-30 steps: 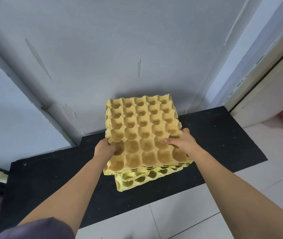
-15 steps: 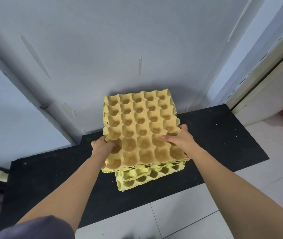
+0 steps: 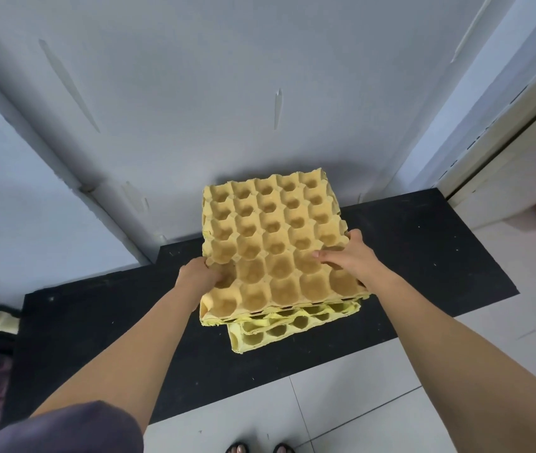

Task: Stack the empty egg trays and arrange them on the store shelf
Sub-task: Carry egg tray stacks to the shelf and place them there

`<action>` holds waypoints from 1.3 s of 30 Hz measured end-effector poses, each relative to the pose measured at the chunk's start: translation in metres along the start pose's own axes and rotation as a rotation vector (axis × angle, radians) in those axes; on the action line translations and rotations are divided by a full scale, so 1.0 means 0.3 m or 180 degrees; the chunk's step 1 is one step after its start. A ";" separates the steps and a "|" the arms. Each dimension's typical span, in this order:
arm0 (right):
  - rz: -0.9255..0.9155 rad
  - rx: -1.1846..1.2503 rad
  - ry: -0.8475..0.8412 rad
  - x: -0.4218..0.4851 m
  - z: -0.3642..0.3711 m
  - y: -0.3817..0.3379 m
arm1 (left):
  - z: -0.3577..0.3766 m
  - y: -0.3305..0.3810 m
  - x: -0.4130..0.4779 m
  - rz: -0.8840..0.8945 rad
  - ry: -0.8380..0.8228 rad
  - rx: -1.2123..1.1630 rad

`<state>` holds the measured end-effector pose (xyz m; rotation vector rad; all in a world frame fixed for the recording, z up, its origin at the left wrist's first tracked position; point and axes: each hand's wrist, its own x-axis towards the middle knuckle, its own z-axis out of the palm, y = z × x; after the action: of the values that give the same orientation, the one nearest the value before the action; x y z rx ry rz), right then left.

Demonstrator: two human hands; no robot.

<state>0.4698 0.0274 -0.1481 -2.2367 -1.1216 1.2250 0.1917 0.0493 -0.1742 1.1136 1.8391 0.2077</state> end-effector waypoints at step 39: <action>-0.1355 -0.0071 0.0809 -0.591 -0.284 -0.359 | -0.449 0.265 -0.613 0.1256 0.0456 -0.0755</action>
<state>0.4339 -0.0382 0.0634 -1.9576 -1.4125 0.7378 0.1601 -0.0051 0.0589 1.3080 1.6477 0.7322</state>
